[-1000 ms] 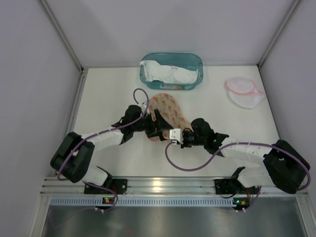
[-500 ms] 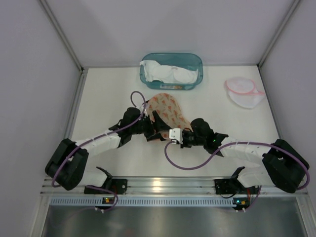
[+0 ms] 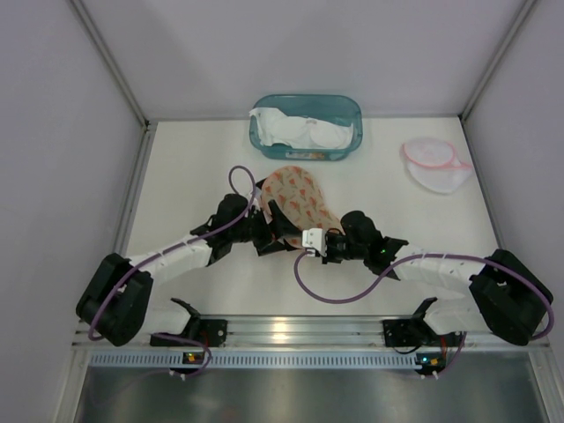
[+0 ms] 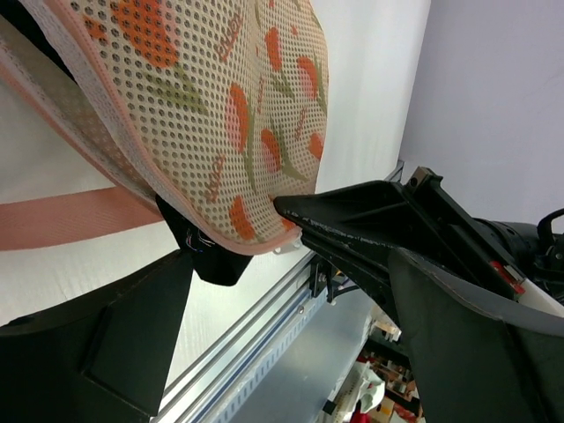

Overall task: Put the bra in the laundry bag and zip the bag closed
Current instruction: Adjust the bra in the laundry bag.

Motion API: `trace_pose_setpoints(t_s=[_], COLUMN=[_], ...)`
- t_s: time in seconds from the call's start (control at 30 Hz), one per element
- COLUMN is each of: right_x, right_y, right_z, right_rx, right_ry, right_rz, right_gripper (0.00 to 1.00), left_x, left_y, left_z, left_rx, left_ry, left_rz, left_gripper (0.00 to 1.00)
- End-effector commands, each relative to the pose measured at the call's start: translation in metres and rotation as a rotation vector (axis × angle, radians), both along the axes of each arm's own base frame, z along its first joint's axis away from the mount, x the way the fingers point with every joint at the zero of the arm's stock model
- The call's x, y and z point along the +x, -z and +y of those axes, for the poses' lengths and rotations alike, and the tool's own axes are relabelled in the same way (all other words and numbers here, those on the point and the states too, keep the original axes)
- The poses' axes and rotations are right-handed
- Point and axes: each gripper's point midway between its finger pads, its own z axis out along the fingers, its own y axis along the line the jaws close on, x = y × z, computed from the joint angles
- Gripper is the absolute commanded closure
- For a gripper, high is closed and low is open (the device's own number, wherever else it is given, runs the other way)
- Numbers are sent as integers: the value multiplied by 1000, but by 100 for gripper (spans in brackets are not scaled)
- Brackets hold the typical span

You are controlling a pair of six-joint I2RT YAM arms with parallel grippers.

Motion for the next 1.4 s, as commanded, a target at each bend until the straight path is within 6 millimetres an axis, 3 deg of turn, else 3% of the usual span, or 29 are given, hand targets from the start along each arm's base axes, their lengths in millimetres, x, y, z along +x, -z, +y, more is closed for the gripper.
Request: trace_pose_setpoints(t_s=[0.0,0.23,0.7,0.83,1.1,1.2,1.37], right_x=[0,-2,-5,-6,-5,-8,-11], right_y=[-29,-29,-24,-26,-30,-31,-28], right_z=[17,19,16,16,20,22,22], right_rx=[94,94,75,77,95,103,100], right_ry=[-42,-69,-80,-85,-83,-97,-117], right_rz=[-53,-59,-57,-64,-46,-46,-43], right_gripper=[100,100,100,100,100,100,100], left_x=[14,30,7,5,9,16,26], left_y=[-10,-20,-36,-36,0,-1,-21], left_z=[-7,-17,-14,-13,-12,-17,-37], left_rx=[-55,-103,-135,-125,-50,-69,-144], left_ry=[-24,-49,17,24,1,-12,-2], left_rz=[-37,-66,-71,-73,-17,-35,-90], left_gripper=[2,2,2,2,2,2,2])
